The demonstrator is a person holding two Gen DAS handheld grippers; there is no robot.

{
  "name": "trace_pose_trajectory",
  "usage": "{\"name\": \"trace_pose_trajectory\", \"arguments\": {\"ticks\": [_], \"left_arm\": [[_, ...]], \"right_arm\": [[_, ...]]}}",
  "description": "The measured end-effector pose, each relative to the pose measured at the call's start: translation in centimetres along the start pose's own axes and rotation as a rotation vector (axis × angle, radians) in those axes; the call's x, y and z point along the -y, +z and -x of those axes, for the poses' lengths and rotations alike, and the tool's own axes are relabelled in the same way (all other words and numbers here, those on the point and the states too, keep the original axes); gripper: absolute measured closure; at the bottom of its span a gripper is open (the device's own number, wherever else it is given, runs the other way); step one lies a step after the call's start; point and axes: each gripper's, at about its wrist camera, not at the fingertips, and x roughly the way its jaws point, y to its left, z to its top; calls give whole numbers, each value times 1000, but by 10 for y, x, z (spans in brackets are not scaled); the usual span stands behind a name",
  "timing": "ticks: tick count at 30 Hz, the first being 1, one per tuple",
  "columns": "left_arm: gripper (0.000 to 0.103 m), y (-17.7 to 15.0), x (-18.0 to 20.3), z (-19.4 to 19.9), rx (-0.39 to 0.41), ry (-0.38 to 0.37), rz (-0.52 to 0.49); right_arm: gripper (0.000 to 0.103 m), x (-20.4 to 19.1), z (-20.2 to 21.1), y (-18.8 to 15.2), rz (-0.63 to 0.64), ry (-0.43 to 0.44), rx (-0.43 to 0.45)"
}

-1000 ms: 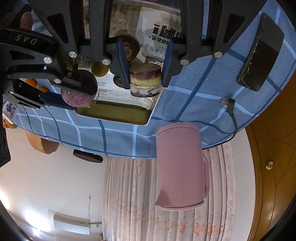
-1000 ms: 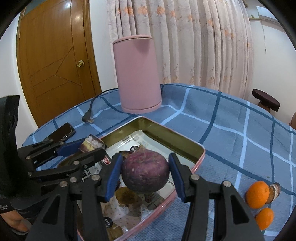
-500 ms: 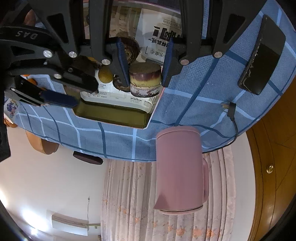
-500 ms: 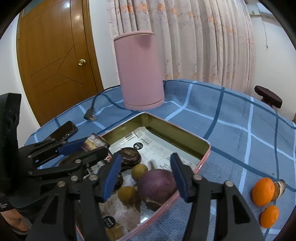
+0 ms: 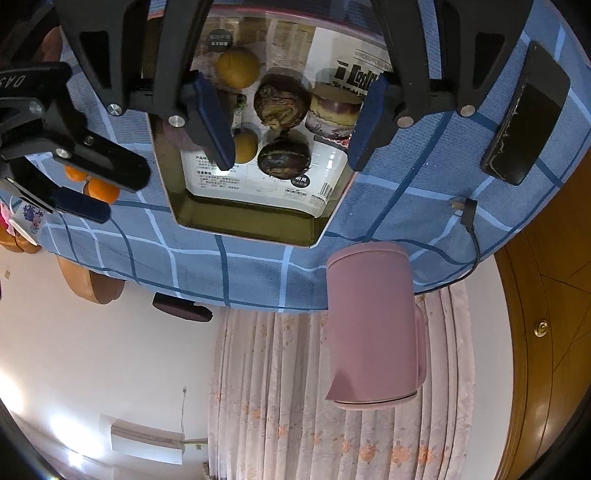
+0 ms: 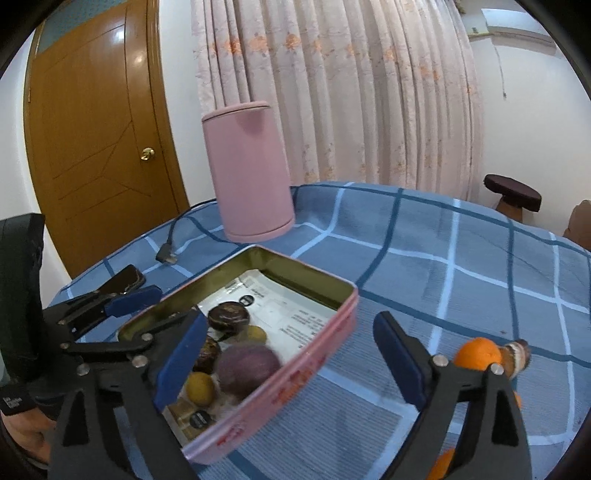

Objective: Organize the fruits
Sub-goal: 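Open the right gripper to drop the purple fruit while the left releases the jar into the tin, then grasp an orange with the left gripper while the right grasps another orange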

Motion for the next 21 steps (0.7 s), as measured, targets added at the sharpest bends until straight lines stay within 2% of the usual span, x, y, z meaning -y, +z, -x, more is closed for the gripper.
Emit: {"name": "trace_pose_trajectory", "arguments": {"ticks": [5,8,13,21], "left_arm": [[38,0,15,2,1,-19,-16],[38,0,33,5,7,-42,-45],[38,-1,67,4,1,-81,-107],[38,-4,124,0,-31,-174,-211]], "right_arm": [[9,14,19,-8,25,-79,18],[5,32,34,-15,28,-146,31],[4,68,51,-22,-41,-211,42],[4,117,70,-41,-133,-366,32]]}}
